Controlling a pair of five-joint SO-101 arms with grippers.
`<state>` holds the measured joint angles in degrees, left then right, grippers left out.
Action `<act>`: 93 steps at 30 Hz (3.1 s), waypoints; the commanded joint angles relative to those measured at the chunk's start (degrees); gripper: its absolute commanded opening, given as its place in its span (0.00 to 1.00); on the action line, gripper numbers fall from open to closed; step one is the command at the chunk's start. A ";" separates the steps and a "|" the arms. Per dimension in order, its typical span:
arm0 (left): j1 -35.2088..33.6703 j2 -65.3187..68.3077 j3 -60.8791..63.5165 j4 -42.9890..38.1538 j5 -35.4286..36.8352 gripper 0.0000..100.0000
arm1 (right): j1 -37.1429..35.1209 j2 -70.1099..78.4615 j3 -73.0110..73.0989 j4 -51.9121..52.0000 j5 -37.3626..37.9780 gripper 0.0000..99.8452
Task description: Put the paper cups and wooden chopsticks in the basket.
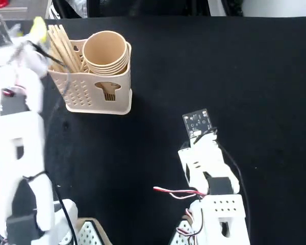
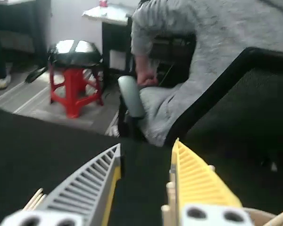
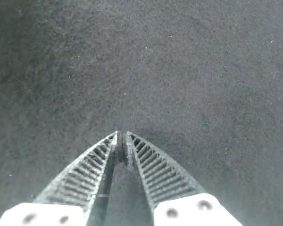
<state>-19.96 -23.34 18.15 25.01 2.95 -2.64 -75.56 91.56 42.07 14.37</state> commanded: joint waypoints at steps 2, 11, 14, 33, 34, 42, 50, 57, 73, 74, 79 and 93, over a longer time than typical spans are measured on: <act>-6.64 5.27 -20.70 25.49 -6.59 0.18 | 0.26 -0.75 -2.07 -0.53 0.18 0.01; -20.44 28.40 -35.47 27.34 -12.13 0.19 | 0.26 -0.75 -2.07 -0.44 0.18 0.01; -21.14 38.51 -41.63 28.92 -20.40 0.19 | 0.26 -0.75 -2.07 -0.44 0.18 0.01; -21.93 103.74 -109.23 29.10 -31.30 0.20 | 0.35 -0.75 -1.45 -0.44 1.93 0.01; -21.76 105.32 -109.76 27.78 -30.51 0.20 | 0.35 -0.75 -1.36 -0.44 1.93 0.01; -24.66 105.49 -111.43 18.64 -2.20 0.20 | 0.35 -0.75 -1.36 -0.44 2.02 0.01; -25.36 106.55 -107.65 8.18 8.00 0.19 | 0.35 -0.75 -1.36 -0.44 2.02 0.01; -24.84 108.13 -97.19 -0.35 4.57 0.12 | 0.35 -0.75 -1.36 -0.44 2.02 0.01; -22.11 106.46 -113.54 46.86 5.63 0.03 | 0.35 -0.75 -1.45 -0.44 2.02 0.01; -21.67 106.46 -113.36 48.09 5.54 0.03 | 0.35 -0.75 -1.45 -0.44 2.02 0.01; -20.00 106.73 -113.19 53.80 5.54 0.03 | 0.35 -0.75 -1.45 -0.44 2.02 0.01; -14.99 101.54 -112.84 75.96 -15.38 0.03 | 0.35 -0.75 -1.54 -0.53 2.02 0.01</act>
<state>-36.92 80.75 -94.90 97.80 -5.85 -2.64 -75.56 91.56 42.07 15.96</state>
